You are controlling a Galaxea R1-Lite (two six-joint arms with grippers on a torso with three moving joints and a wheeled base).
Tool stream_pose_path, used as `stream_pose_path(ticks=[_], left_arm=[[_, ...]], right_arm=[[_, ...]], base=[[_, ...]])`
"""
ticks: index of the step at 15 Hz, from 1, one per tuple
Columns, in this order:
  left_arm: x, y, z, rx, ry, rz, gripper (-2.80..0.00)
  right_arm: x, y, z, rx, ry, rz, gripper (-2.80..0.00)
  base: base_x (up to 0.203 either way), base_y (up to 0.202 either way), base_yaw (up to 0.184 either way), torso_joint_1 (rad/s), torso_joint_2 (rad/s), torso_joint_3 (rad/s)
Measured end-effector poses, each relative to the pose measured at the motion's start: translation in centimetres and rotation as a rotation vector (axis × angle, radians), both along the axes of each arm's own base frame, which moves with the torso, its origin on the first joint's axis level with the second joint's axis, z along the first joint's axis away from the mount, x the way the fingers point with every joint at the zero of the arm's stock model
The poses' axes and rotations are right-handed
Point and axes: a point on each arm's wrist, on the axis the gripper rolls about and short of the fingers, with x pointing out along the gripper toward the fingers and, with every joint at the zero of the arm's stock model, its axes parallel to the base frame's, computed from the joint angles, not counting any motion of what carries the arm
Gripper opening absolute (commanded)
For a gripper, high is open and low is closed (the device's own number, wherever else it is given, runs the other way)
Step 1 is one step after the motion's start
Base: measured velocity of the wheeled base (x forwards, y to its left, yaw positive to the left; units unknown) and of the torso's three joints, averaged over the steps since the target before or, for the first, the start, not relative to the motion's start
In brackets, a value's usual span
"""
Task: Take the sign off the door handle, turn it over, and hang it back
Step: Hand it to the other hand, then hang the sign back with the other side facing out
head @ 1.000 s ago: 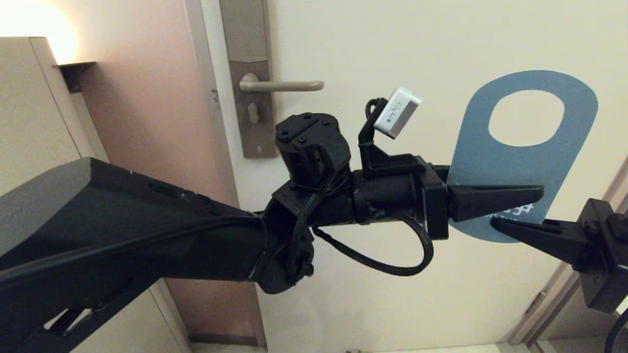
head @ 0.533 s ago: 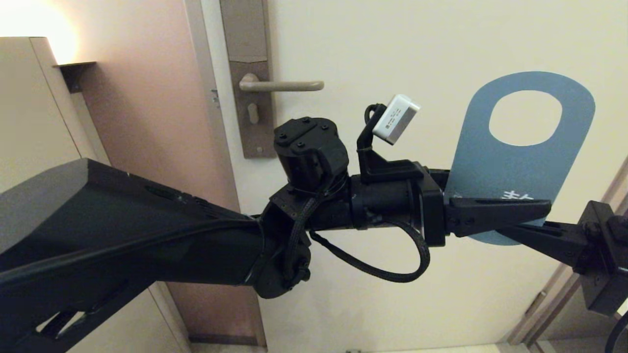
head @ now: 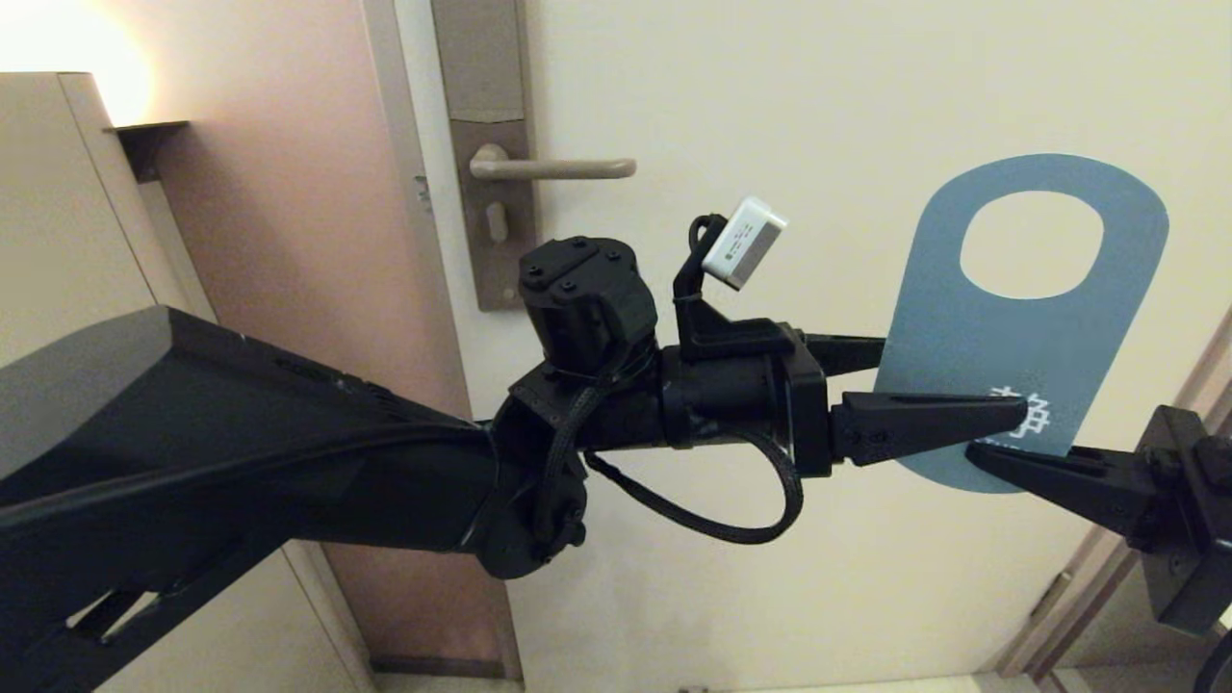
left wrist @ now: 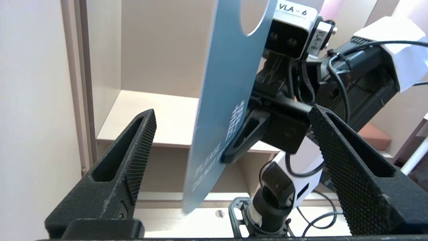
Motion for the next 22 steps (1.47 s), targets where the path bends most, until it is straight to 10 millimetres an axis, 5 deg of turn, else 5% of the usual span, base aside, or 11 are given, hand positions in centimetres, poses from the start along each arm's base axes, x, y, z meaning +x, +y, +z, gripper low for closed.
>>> stream_pose_path(ticks=[12,13,22], left_arm=[[1.0,5.8,-0.1,0.001,-0.022,0.123,0.0],[1.1,6.1,0.1,-0.006,-0.033,0.131,-2.8],[0.5,9.7,2.0,-0.022,-0.088,0.21,-2.8]], right_arm=[[0.0,-0.1,-0.5,-0.004,0.019,-0.007,-2.8],[0.0,-0.2,-0.5,-0.004,0.02,-0.011,-2.8],[-0.1,-0.5,-0.6,-0.005,0.019,-0.031,-2.8]], base=[[0.0,0.0,0.0,0.0,0.0,0.0],[0.0,0.0,0.0,0.0,0.0,0.0],[0.0,0.0,0.0,0.0,0.0,0.0]])
